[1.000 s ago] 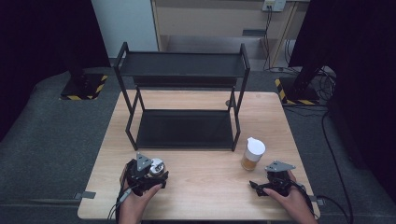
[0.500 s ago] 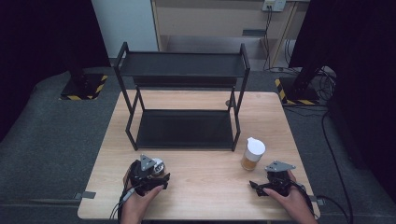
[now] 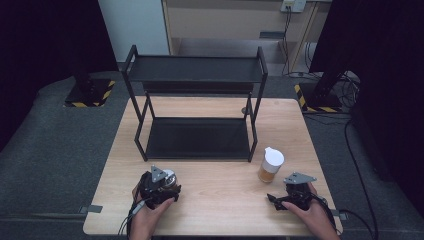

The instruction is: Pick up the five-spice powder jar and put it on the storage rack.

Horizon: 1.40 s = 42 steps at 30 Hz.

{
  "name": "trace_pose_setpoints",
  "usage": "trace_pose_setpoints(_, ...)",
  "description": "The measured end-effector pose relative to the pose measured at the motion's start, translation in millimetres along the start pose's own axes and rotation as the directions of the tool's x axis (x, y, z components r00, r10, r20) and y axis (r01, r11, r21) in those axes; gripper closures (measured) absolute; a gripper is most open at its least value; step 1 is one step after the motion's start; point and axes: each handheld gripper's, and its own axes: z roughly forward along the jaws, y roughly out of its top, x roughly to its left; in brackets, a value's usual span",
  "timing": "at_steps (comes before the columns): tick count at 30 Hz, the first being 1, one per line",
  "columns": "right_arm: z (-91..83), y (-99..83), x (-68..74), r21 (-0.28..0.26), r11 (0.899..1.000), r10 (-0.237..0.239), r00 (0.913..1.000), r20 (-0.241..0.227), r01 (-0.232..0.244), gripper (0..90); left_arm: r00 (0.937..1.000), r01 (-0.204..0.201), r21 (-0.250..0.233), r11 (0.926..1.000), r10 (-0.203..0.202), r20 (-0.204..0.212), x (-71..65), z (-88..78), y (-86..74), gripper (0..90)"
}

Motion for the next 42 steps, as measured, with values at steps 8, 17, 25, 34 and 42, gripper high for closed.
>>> trace_pose_setpoints(8, 0.0, 0.0, 0.0, 0.0, 1.0, 0.001, 1.0, 0.0, -0.001, 1.4, 1.0, -0.005, 0.003, 1.0, 0.005, 0.008, 0.7, 3.1, -0.1, 26.0)
trace_pose_setpoints(17, 0.0, 0.0, 0.0, 0.0, 1.0, 0.0, 1.0, 0.0, 0.0, 1.4, 0.9997, -0.024, -0.001, 0.9997, 0.024, 0.011, -0.1, 3.9, -0.1, 29.3)
trace_pose_setpoints(25, 0.0, 0.0, 0.0, 0.0, 1.0, 0.0, 1.0, 0.0, 0.0, 1.4, 0.9998, -0.02, 0.006, 0.9998, 0.02, 0.006, -0.9, 3.5, 2.0, 29.6)
trace_pose_setpoints(34, 0.0, 0.0, 0.0, 0.0, 1.0, 0.0, 1.0, 0.0, 0.0, 1.4, 0.9998, 0.011, -0.025, 0.9996, -0.011, -0.016, 0.6, -5.3, -0.4, 29.6)
trace_pose_setpoints(42, 0.0, 0.0, 0.0, 0.0, 1.0, 0.0, 1.0, 0.0, 0.0, 1.4, 0.9985, 0.042, -0.035, 0.9985, -0.044, -0.033, 4.8, -10.6, -2.2, 29.6)
